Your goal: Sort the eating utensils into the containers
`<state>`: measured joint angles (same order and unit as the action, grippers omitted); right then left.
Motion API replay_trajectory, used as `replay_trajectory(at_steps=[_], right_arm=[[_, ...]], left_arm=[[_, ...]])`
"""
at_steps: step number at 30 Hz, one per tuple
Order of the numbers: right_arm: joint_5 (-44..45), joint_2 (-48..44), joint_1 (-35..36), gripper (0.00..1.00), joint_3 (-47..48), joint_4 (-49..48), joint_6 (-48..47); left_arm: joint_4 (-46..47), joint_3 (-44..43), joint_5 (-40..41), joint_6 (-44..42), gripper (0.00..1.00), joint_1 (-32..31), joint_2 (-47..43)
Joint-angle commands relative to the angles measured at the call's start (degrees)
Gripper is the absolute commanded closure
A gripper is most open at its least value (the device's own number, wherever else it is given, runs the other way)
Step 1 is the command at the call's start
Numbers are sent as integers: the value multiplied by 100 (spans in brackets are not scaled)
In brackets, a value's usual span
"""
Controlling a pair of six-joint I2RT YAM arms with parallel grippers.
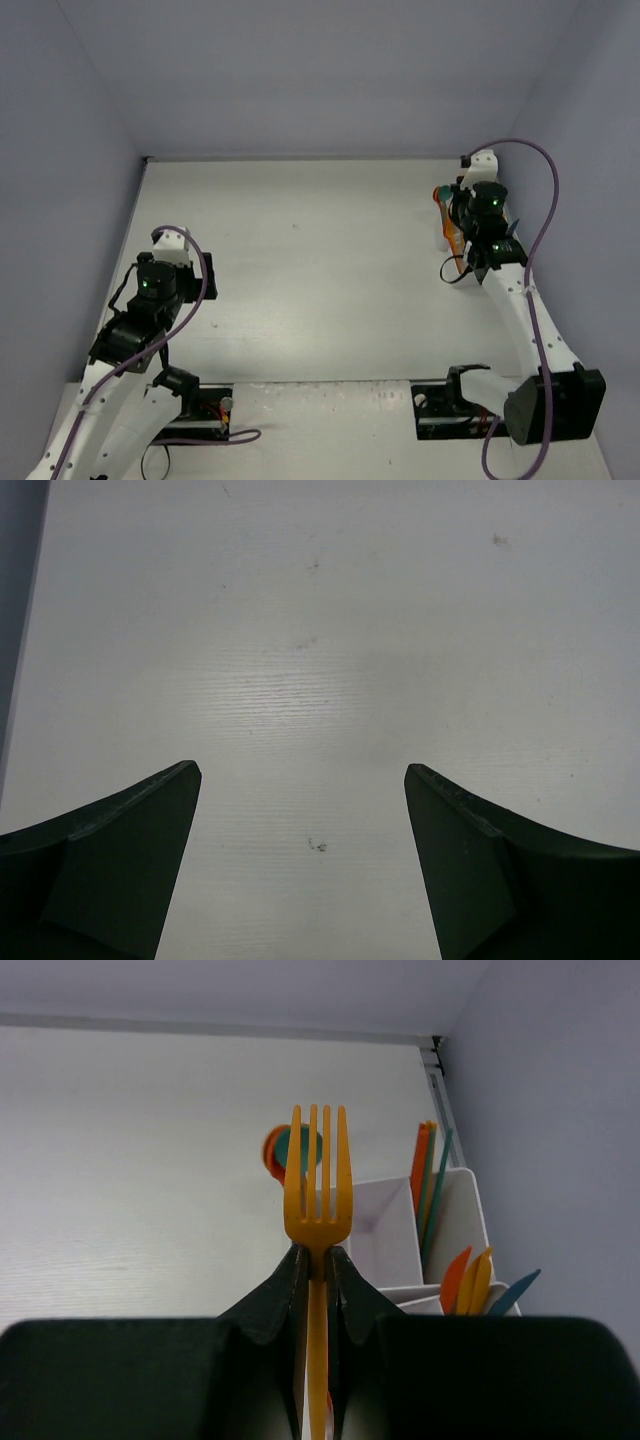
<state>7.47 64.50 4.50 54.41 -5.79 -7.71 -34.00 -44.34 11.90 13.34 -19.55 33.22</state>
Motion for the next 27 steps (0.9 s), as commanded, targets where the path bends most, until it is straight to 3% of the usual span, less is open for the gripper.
replay_trajectory(at_steps=[1,8,27], right_arm=[[-683,320,-417,100,-316,-1022,-399],[-1084,589,-979,100,-679,-1640,-532],[-1220,786,-1013,95,-1552,-2171,-132]], left_arm=[[367,-66,58,-138,19,-40,42],[359,-75,40,-147,19,-58,52],[360,-58,59,-157,19,-58,-87]])
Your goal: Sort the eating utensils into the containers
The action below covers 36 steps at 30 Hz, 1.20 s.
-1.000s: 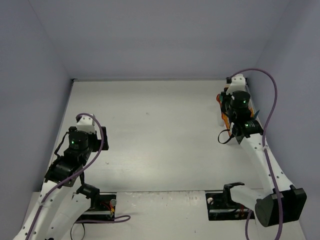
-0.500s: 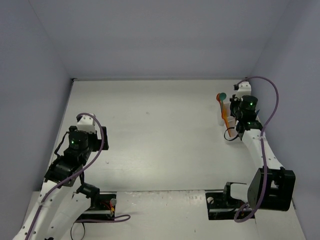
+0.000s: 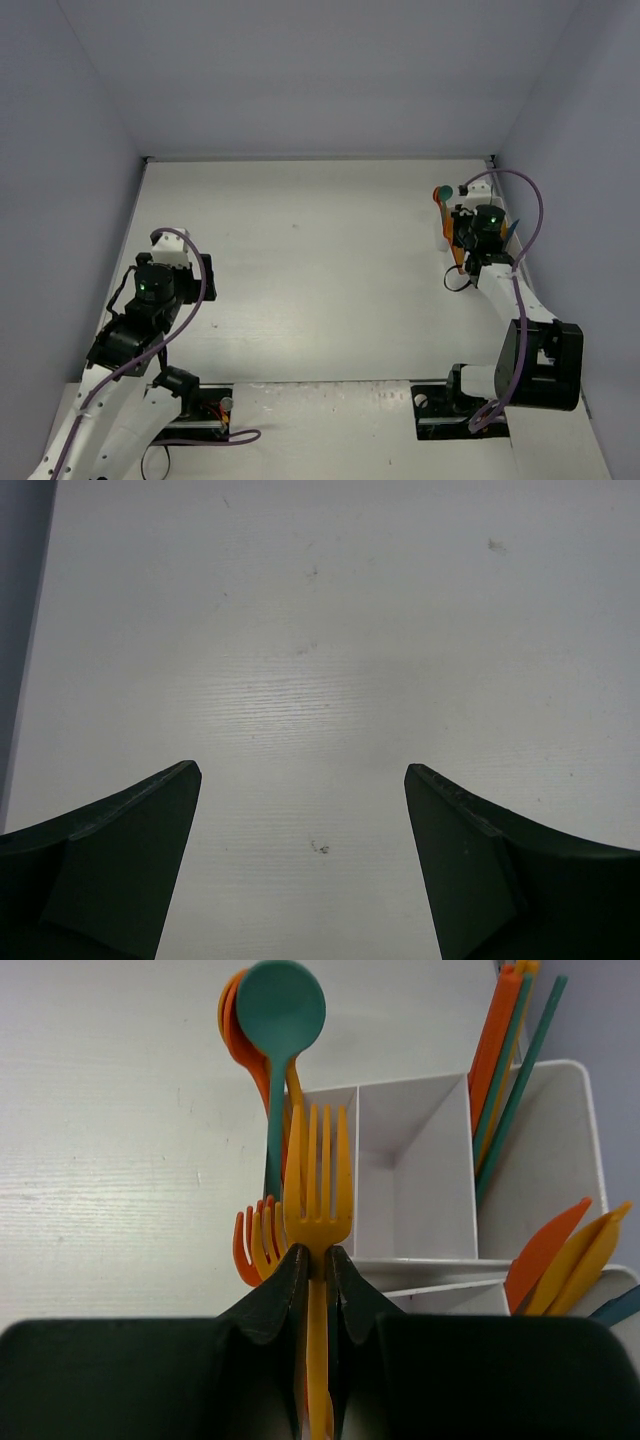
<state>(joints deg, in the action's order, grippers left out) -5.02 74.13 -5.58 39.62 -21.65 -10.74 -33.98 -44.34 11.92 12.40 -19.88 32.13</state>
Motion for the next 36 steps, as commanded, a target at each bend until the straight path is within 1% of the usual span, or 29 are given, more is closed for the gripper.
replay_trajectory(at_steps=[1,7,12,17,21,25,29,31,33,34,35,36], right_arm=[[51,-203,-4,95,-108,-586,193],[202,-477,-4,91,-428,-586,327],[314,-614,-4,87,-584,-569,446],[317,-824,-4,81,-500,-440,603],[325,-1142,-4,78,-342,-156,632],[297,-1665,-4,72,-186,169,742],[170,-2385,-4,59,127,470,849],[101,-2635,-4,45,419,809,889],[59,-2912,-4,37,788,1163,933],[25,-3048,-4,31,883,1328,954],[-9,-3282,-4,22,1006,1442,964],[-25,-3486,-4,9,1087,1583,987]], left_arm=[[357,-58,64,-70,19,-25,21],[357,-58,82,-71,19,-69,13],[357,-58,91,-80,19,-147,13],[363,-58,93,-80,19,-198,21],[348,-54,100,-75,19,-251,35],[353,-59,101,-59,19,-304,49],[303,-67,110,-7,19,-380,59],[283,-81,130,29,19,-424,91],[234,-114,148,59,19,-446,134],[211,-137,149,84,19,-457,161],[167,-166,140,104,19,-462,185],[137,-222,135,127,19,-473,211]])
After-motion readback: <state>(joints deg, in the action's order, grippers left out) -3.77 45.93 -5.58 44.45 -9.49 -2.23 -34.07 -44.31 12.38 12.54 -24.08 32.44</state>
